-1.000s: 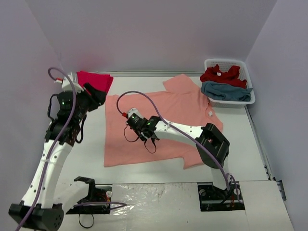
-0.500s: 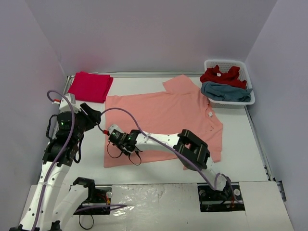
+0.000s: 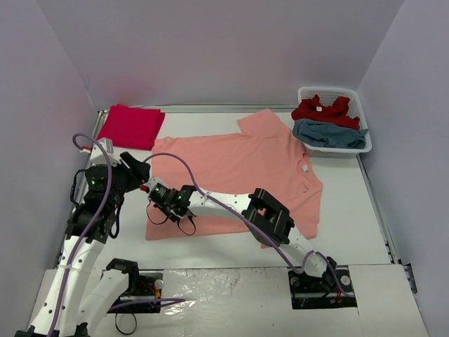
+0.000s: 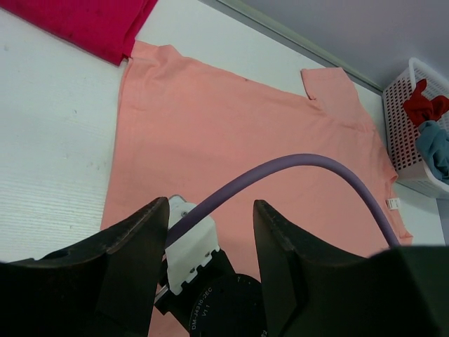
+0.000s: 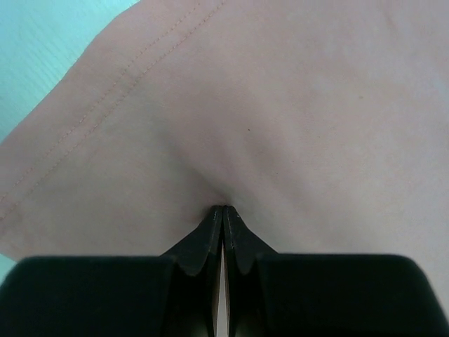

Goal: Fold and stack the t-shirts
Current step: Grap the side of the flattened tshirt closest away from the robot with both arms

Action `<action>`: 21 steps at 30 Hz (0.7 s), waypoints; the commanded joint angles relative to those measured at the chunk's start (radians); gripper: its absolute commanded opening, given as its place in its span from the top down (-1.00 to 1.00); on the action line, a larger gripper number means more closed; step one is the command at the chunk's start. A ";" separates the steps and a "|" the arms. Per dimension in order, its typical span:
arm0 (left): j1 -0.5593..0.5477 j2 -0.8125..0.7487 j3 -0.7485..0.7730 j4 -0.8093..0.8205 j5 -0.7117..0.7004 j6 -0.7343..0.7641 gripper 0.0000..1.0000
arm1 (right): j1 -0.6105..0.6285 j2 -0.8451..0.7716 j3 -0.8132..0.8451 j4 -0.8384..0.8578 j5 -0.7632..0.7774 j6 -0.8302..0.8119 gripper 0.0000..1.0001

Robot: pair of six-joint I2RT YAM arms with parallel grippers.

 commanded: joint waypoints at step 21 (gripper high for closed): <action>-0.012 0.014 -0.045 0.045 0.075 0.003 0.00 | -0.139 0.172 0.130 -0.028 -0.199 -0.088 1.00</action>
